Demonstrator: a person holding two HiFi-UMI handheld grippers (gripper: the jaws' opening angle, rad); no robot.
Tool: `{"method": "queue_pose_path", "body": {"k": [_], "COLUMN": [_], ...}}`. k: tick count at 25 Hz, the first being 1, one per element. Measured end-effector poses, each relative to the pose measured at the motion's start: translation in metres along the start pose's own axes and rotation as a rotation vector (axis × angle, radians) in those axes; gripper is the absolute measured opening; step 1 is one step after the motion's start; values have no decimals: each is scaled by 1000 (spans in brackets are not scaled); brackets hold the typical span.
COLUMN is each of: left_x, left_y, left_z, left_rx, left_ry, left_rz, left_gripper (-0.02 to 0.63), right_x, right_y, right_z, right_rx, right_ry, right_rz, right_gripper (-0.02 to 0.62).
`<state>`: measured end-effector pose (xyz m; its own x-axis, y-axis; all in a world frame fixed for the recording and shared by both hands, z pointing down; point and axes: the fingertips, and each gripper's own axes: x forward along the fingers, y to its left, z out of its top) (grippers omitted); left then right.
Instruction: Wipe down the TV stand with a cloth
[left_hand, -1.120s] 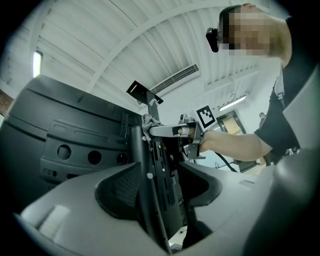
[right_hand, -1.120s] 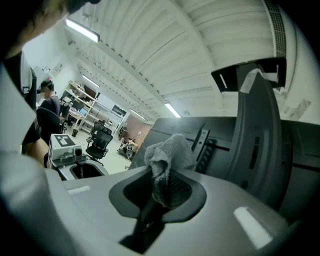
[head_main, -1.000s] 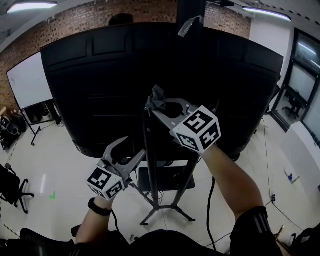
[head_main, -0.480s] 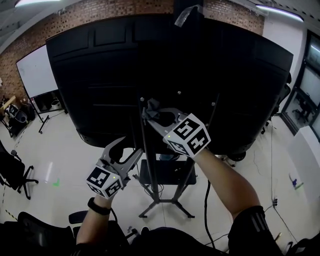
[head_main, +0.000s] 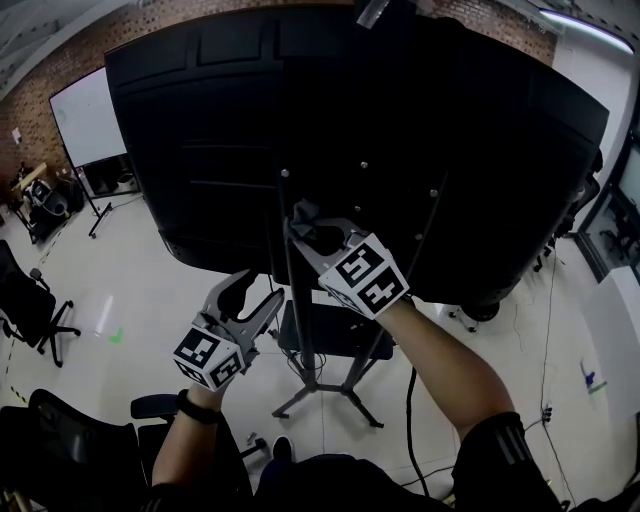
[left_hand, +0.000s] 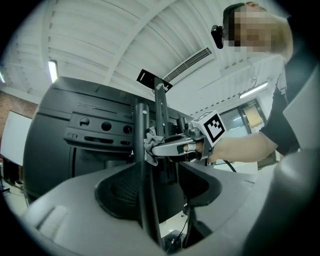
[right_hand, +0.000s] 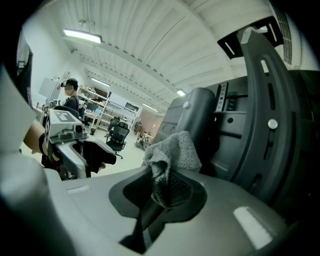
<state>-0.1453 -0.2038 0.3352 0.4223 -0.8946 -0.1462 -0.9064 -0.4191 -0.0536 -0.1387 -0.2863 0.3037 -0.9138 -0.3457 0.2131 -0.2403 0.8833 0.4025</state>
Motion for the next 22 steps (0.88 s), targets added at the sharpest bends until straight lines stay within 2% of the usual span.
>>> {"method": "queue_pose_path", "body": {"k": [9, 22], "left_x": [-8, -10], "left_y": [-8, 3], "left_z": [-35, -89], "left_rx": [-20, -99], "left_ry": [53, 114], "left_rz": [10, -109], "left_gripper": [259, 259], "right_x": [14, 38], "right_y": [29, 63], "right_z": [-37, -88], "right_rx": [1, 31], "right_ry": [44, 100], "right_rz": [35, 12], "right_gripper": [48, 48]}}
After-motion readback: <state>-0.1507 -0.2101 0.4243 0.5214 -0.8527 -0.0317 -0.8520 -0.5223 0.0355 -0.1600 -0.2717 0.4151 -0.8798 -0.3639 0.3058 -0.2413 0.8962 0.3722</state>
